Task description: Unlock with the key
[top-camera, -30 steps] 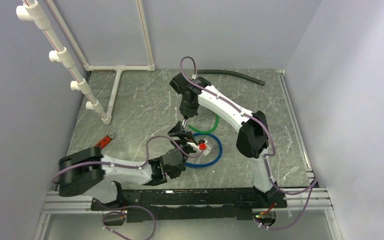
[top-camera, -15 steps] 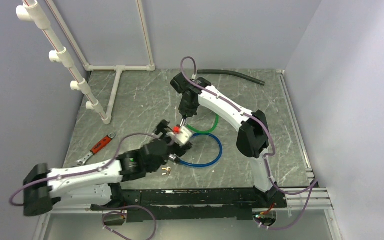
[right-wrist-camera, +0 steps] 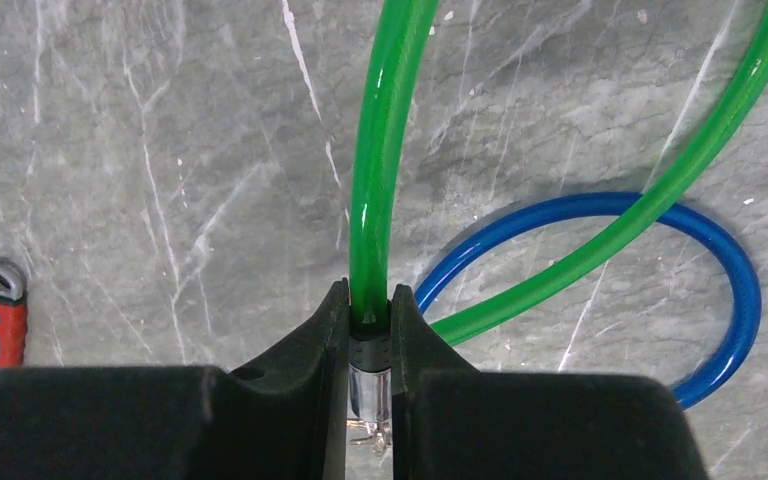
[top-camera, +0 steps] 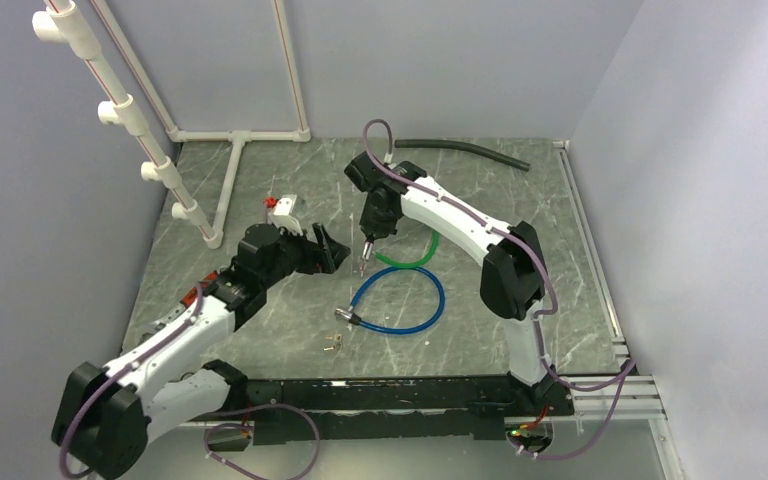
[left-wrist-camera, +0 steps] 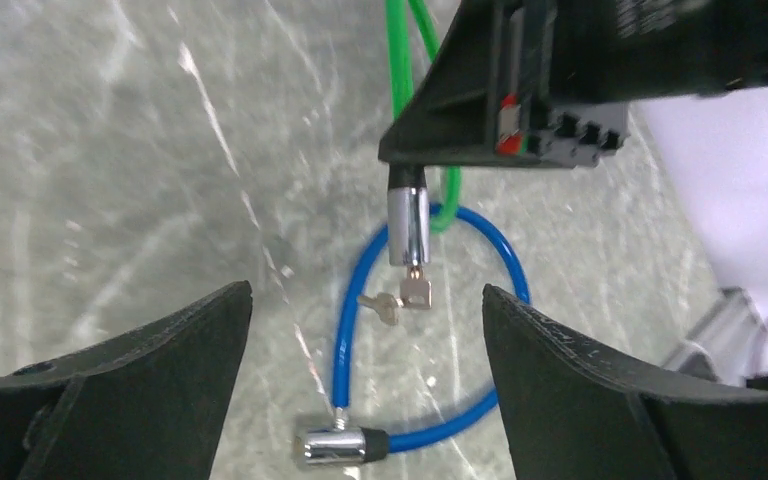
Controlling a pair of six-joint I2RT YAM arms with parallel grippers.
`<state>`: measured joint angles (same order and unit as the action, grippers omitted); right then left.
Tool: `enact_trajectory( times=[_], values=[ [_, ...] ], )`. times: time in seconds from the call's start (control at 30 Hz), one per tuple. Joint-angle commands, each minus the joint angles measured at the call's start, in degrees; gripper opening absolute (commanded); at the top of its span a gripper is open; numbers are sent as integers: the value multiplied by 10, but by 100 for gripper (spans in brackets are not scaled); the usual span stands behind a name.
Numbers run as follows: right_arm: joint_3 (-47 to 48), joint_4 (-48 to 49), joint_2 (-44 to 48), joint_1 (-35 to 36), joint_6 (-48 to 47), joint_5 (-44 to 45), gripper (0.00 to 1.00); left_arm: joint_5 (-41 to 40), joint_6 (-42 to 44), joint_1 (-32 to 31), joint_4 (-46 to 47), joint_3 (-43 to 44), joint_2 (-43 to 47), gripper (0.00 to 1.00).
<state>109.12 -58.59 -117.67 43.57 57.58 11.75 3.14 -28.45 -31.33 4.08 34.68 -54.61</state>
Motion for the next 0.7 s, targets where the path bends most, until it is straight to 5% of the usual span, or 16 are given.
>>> enact_trajectory(
  times=[0.0,0.67],
  values=[
    [-11,38,47,-3,-12,-18,0,209,-86,38,115,-22,-45,88],
    [-48,85,72,1,-27,-67,0,259,-78,43,200,17,-198,64]
  ],
)
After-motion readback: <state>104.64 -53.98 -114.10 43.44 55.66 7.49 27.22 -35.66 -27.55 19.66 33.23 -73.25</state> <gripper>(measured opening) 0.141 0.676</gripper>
